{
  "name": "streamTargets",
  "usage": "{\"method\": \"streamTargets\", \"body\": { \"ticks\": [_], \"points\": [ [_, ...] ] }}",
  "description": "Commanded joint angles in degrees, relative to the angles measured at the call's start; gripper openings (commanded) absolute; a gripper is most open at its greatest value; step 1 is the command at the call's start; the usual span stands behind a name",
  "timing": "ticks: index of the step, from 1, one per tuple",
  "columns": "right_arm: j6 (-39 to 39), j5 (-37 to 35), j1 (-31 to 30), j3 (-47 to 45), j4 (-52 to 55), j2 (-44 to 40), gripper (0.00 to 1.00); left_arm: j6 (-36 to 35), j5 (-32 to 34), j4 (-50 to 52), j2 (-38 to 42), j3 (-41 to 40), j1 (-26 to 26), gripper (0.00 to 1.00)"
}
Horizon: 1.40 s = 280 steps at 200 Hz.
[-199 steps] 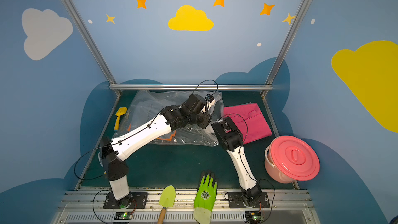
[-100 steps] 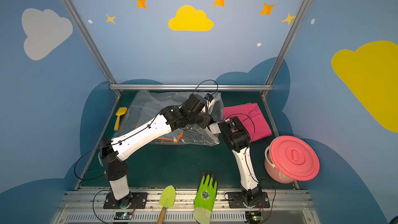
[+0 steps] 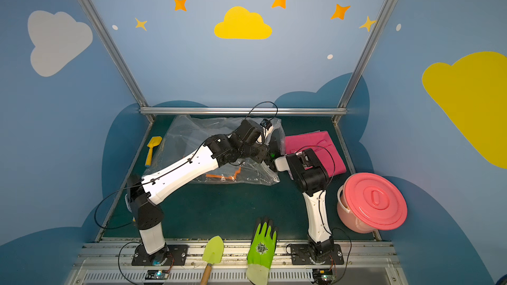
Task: Take the trousers out of the vacuum bag
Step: Take out the trousers from the vacuum bag.
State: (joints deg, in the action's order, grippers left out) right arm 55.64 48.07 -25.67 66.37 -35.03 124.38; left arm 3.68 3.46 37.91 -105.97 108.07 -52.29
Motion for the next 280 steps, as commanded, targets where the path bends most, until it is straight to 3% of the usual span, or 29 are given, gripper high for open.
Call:
{"method": "streamTargets", "body": {
  "ticks": [1, 99, 280],
  "points": [
    [-1.5, 0.1, 1.9, -0.9, -1.9, -3.9, 0.0, 0.0, 0.4, -0.4, 0.5, 0.1, -0.4, 0.05],
    [-3.0, 0.9, 6.4, -8.1, -1.2, -10.3, 0.0, -0.2, 1.0, 0.0, 0.6, -0.2, -0.3, 0.05],
    [-11.7, 1.5, 16.2, -14.1, 12.1, -23.4, 0.0, -0.6, 0.9, 0.1, 0.1, -0.2, -0.3, 0.05]
  ]
}}
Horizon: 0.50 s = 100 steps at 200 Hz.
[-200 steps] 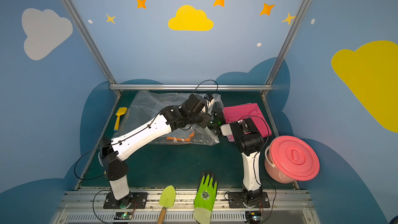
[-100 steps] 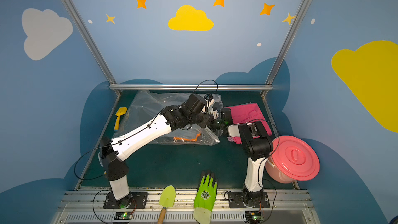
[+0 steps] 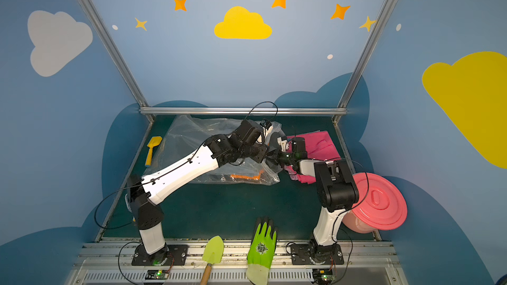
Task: Take the trousers out of the vacuum bag
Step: Take out the trousers from the vacuum bag.
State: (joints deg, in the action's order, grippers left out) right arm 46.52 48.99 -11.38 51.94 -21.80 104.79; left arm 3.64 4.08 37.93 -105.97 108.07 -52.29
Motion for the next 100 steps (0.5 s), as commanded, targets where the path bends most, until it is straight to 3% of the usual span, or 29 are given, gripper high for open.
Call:
{"method": "streamTargets", "body": {
  "ticks": [1, 52, 79, 100],
  "points": [
    [-2.6, 0.6, 2.0, 0.4, -1.1, -3.9, 0.0, -0.5, 0.3, 0.0, 0.1, -0.2, -0.3, 0.05],
    [-2.0, 1.1, 3.0, -0.4, -0.6, -3.5, 0.0, -0.5, -0.1, 0.0, -0.2, 0.0, -0.3, 0.05],
    [-1.7, 0.6, 3.1, -0.6, 0.0, -3.0, 0.32, -0.5, -0.5, 0.2, -0.7, 0.3, -0.3, 0.05],
    [-2.7, 0.5, 3.1, -0.5, 1.0, -3.3, 0.46, -0.4, -1.1, 0.1, -1.0, 0.3, -0.3, 0.05]
  ]
}}
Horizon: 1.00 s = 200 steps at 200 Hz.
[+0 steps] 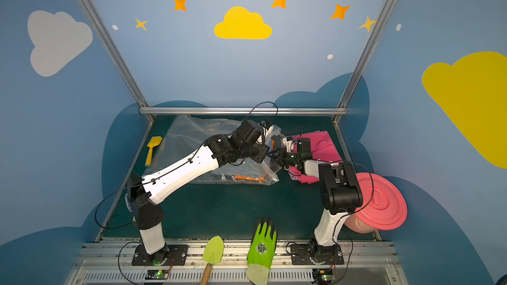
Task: Take the trousers out of the vacuum bag
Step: Take out the trousers from the vacuum bag.
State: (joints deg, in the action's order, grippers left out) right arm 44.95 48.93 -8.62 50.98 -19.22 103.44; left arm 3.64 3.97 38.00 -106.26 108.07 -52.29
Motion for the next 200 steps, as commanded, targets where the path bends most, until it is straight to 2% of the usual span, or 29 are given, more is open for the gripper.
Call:
{"method": "streamTargets", "body": {
  "ticks": [1, 46, 80, 129, 200],
  "points": [
    [-1.1, 0.5, 0.3, 0.4, -1.5, -2.0, 0.46, -0.4, -1.0, 0.1, -0.7, 0.3, -0.3, 0.05],
    [-5.6, -0.8, 0.3, 2.1, 5.2, -3.7, 0.66, -0.4, -3.0, 0.2, -1.6, 1.1, -0.4, 0.05],
    [-8.9, -2.6, 0.4, 3.5, 10.4, -3.8, 0.71, -0.6, -6.0, 1.2, -2.9, 2.8, -0.4, 0.05],
    [-8.0, -2.3, 0.1, 4.7, 8.5, 0.3, 0.71, -0.6, -8.4, 0.9, -3.4, 3.1, -0.7, 0.05],
    [-5.8, -1.1, -1.8, 5.8, 5.3, 2.0, 0.58, -1.1, -9.2, 0.9, -4.9, 3.9, -1.5, 0.05]
  ]
}}
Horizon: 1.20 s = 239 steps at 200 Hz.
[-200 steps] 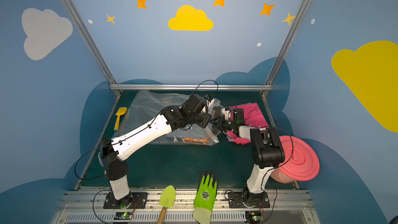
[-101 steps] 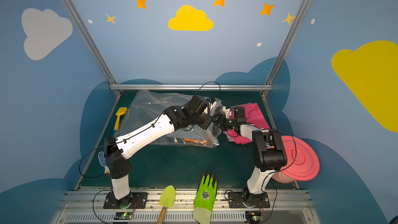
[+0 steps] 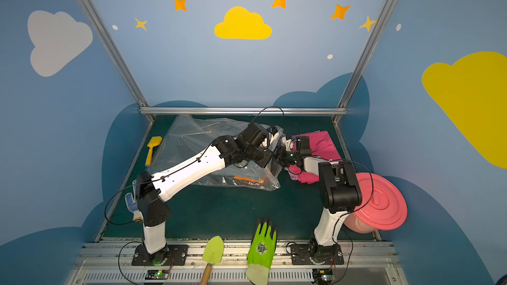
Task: Take the trousers out of the vacuum bag
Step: Take out the trousers from the vacuum bag.
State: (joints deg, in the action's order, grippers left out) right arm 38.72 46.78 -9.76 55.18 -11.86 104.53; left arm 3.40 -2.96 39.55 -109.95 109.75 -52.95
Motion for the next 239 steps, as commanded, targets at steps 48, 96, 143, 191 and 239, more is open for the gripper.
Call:
{"method": "streamTargets", "body": {
  "ticks": [48, 96, 143, 191, 239],
  "points": [
    [2.8, 2.8, -1.5, 1.2, -5.5, 2.6, 0.51, -1.1, -2.2, -0.4, -1.7, 2.4, -1.1, 0.05],
    [2.4, 2.5, -2.3, 1.7, -4.4, 4.3, 0.52, -1.0, -2.1, -0.3, -1.5, 2.0, -1.2, 0.05],
    [1.1, 1.0, -3.1, 2.7, -1.5, 5.1, 0.52, -1.1, -2.0, -0.2, -1.4, 1.9, -1.1, 0.05],
    [-1.5, -3.1, -3.2, 3.0, 3.7, 3.8, 0.57, -1.2, -1.9, -0.1, -1.4, 2.0, -1.1, 0.05],
    [-1.6, -3.6, -3.2, 2.7, 4.3, 4.1, 0.59, -1.2, -1.8, 0.0, -1.5, 2.2, -1.1, 0.05]
  ]
}}
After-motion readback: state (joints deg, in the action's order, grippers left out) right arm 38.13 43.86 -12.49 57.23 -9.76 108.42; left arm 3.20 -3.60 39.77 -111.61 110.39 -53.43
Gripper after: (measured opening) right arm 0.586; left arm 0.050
